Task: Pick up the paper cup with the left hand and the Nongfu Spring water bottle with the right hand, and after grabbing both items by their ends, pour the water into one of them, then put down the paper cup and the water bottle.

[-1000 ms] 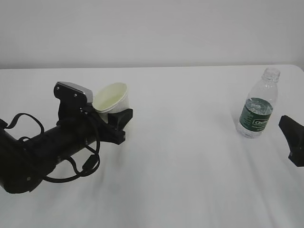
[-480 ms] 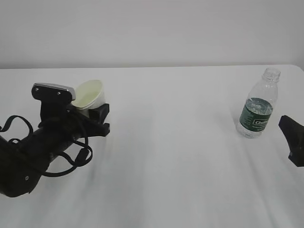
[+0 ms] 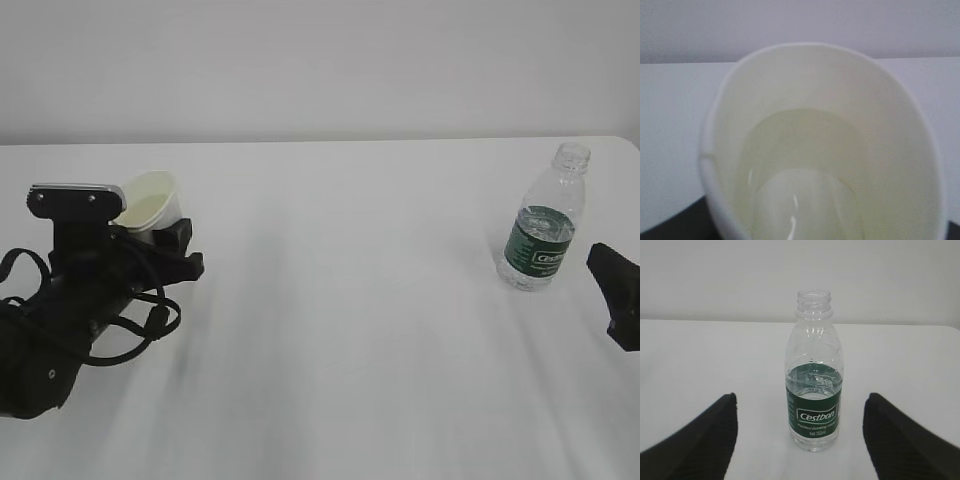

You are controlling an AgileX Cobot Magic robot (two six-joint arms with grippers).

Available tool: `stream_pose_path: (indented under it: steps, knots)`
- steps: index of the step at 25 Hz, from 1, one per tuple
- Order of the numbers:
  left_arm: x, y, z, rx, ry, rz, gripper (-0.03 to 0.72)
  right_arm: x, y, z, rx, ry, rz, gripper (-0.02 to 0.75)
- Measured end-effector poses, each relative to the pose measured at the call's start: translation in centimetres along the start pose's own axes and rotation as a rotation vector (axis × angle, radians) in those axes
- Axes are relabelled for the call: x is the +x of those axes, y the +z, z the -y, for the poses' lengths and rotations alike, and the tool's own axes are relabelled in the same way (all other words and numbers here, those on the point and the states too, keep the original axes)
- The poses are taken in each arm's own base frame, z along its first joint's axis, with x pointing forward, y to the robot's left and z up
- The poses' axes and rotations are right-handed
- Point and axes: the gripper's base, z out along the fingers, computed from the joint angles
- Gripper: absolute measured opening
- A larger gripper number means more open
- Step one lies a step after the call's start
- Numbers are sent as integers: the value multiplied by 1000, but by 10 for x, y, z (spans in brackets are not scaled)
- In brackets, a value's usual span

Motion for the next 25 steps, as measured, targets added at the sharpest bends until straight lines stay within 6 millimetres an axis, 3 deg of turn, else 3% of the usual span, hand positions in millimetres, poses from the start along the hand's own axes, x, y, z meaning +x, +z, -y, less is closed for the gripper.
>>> stream_pose_path:
  steps: [11,25]
  knots:
    - [-7,8,3,1,-14,33,417,0,0,0,0,0,0,594]
    - [15,24,5,-7,3,-4,375,0,0,0,0,0,0,593]
